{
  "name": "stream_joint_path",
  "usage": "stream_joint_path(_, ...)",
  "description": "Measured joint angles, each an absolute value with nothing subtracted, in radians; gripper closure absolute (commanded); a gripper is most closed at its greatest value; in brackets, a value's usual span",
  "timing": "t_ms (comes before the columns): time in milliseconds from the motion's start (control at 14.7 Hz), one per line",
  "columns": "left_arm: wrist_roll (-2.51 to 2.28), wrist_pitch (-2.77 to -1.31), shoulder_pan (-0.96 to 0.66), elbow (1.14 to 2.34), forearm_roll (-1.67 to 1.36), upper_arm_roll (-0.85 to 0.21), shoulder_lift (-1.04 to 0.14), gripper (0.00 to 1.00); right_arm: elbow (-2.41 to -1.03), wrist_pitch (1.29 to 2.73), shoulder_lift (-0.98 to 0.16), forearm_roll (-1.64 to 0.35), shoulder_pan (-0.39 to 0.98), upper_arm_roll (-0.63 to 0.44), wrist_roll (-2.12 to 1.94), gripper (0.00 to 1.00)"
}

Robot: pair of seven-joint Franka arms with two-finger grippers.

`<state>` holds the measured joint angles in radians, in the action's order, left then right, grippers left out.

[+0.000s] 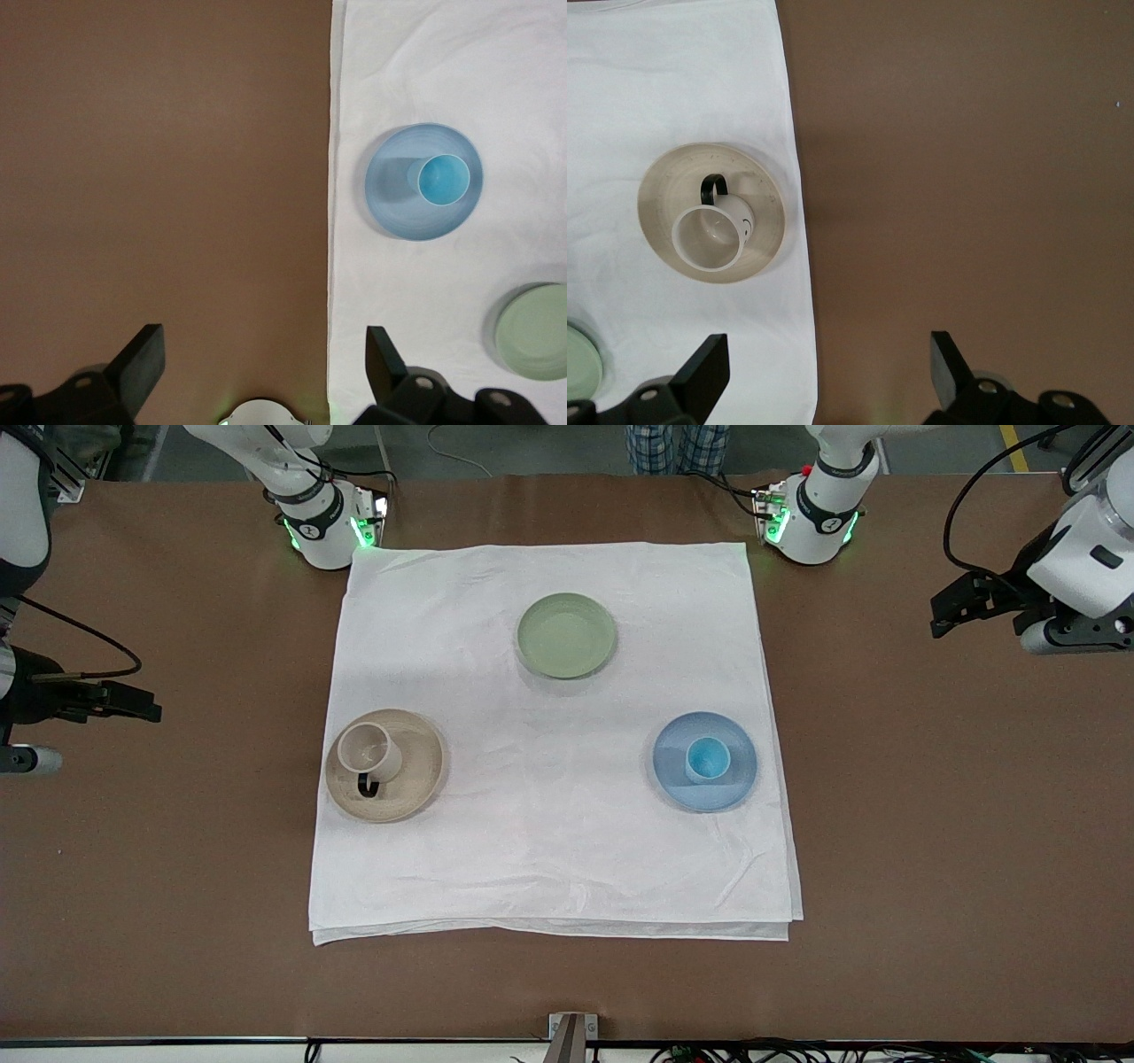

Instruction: Place blue cup in blue plate and white mug in gray plate

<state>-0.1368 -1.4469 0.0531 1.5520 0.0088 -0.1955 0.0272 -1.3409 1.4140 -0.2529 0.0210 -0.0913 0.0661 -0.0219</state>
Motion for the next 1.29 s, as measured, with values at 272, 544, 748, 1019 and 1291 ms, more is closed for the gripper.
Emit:
stream_joint_path(272, -0.138, -1.447, 0.053, 1.555, 0.008, -0.206, 0.034, 0.0, -1.337, 1.35, -0.252, 0.021, -0.085, 0.077, 0.031, 0.0)
stream_joint_path(544, -0.137, -1.447, 0.057, 1.557, 0.007, -0.196, 0.036, 0.0, -1.348, 1.352, -0.226, 0.019, -0.072, 0.077, 0.002, 0.0)
stream_joint_path(748, -0.135, -1.447, 0.084, 1.559, -0.028, -0.191, 0.036, 0.0, -1.419, 1.386, -0.16, 0.019, -0.039, 0.02, -0.072, 0.0)
stream_joint_path(1019, -0.132, -1.448, 0.094, 1.561, -0.037, -0.191, 0.036, 0.0, -1.477, 1.362, -0.098, 0.019, -0.017, -0.027, -0.083, 0.0)
stream_joint_path(1291, -0.13, -1.448, 0.093, 1.561, -0.037, -0.194, 0.036, 0.0, -1.509, 1.367, -0.038, 0.019, -0.01, -0.029, -0.083, 0.0)
